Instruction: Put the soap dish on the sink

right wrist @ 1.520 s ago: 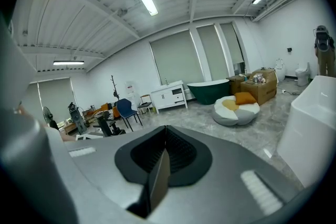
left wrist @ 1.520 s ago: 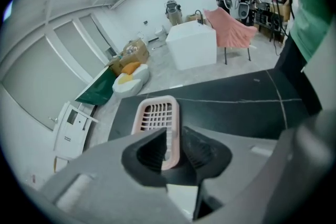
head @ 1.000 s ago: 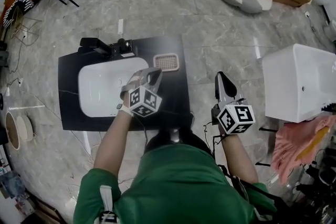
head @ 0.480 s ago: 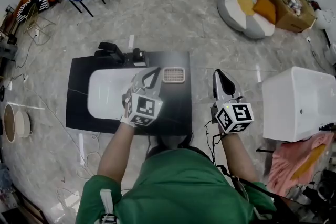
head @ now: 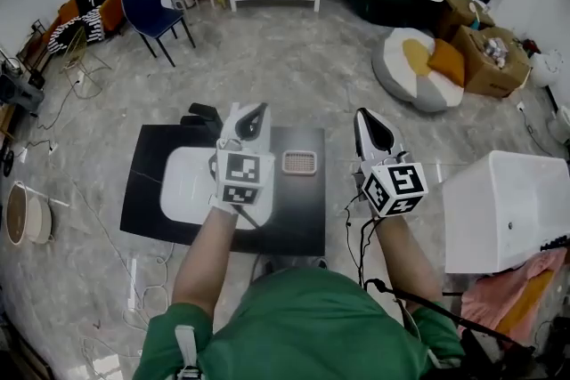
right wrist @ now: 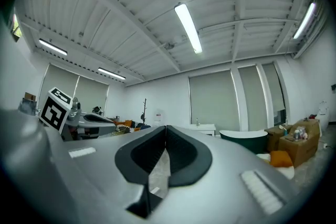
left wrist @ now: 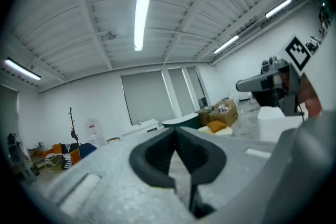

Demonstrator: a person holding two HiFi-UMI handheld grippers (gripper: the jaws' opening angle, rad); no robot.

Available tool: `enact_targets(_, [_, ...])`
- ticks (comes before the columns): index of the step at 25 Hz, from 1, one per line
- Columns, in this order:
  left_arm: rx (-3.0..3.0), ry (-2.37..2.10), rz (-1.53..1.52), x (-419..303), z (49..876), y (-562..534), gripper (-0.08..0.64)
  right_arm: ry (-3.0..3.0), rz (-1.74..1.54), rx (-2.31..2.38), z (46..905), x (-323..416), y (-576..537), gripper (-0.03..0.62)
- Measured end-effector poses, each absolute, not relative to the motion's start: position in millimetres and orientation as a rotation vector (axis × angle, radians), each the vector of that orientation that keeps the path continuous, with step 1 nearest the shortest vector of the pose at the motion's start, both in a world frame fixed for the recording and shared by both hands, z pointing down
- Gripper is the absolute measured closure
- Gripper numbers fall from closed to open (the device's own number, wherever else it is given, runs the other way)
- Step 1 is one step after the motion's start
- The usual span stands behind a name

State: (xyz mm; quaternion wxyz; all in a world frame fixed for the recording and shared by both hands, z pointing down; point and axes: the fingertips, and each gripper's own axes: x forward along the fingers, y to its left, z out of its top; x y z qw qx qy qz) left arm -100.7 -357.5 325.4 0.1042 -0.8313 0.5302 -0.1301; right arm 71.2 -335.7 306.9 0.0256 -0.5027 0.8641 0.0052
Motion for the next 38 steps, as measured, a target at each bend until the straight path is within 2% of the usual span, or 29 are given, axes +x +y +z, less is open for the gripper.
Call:
enact_targets(5, [-2.463,1.649,-0.224,-113.1,277.0,-357.1,0.563,2.631,0.081,-1.525,271.7,67.4,-337.0,0.59])
enact_targets(11, [-2.477,1.811,-0.082,-153.6,276.6,-348.1,0.563,2.523,0.034,-1.568,264.9,90.5,-334.4,0.589])
enact_targets(18, [-2.422,1.875,-0.081,-179.9,277.7,-358.3,0.563,2.496,0.001,-1.637,275.9,111.4,-348.6,0.59])
enact_targets(38, [-2.453,1.871,-0.041,-171.6,277.7,-358.6,0.563,2.534,0.061,-1.666,282.4,110.6,-353.1,0.591])
